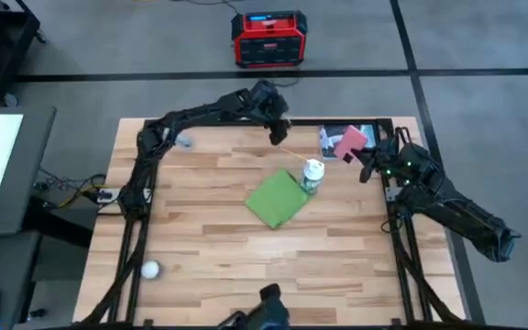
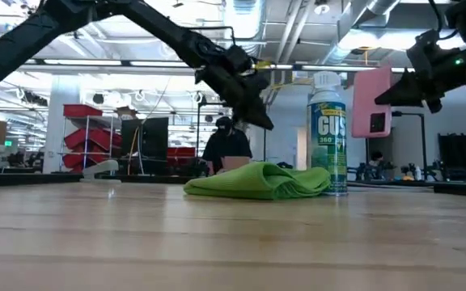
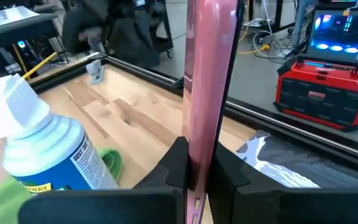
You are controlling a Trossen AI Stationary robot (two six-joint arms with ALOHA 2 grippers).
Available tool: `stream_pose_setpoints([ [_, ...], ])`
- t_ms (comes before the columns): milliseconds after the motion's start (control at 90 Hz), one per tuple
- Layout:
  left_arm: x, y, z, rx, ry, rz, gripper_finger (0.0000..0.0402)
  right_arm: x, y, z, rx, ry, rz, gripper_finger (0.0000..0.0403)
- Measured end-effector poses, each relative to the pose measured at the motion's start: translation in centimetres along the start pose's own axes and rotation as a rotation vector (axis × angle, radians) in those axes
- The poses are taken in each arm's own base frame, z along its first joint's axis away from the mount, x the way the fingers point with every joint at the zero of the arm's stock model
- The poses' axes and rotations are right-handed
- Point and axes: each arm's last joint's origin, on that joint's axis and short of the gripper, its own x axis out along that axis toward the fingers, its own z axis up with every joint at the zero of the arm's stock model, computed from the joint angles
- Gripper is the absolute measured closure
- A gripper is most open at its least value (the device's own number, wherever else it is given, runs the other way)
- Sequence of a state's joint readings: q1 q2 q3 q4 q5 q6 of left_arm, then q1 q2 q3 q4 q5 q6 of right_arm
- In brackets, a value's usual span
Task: Apply microfiber cloth
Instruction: Spray the cellphone using the cleaning bottle
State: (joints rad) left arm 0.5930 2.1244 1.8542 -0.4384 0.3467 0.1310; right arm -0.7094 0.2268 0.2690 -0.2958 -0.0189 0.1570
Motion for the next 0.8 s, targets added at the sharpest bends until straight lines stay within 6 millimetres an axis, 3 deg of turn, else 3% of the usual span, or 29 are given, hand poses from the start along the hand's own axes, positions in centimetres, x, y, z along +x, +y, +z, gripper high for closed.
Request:
stream_pose_setpoints([
  [222,-2.9,-0.9,2.4,0.082,-0.116,0.023,0.0402,0.0,0.0,-0.2,0.001,0.021,-0.006,0.0389],
  [456,-8.0,0.2,3.5,0.062,-0.191,0.157,0.0402,0.0,0.0,-0.2,0.001,0.023,-0.007,0.0389],
  [644,-11.0,-0.7,1.7,0.040,-0.355,0.180,0.0402,0.0,-0.1,-0.3,0.038,0.033,-0.008,0.0389],
  [800,-11.3,-2.4,-1.8,0.029,-0.409,0.162,0.0402,0.3,0.1,-0.7,0.071,0.074,0.011,0.0389],
])
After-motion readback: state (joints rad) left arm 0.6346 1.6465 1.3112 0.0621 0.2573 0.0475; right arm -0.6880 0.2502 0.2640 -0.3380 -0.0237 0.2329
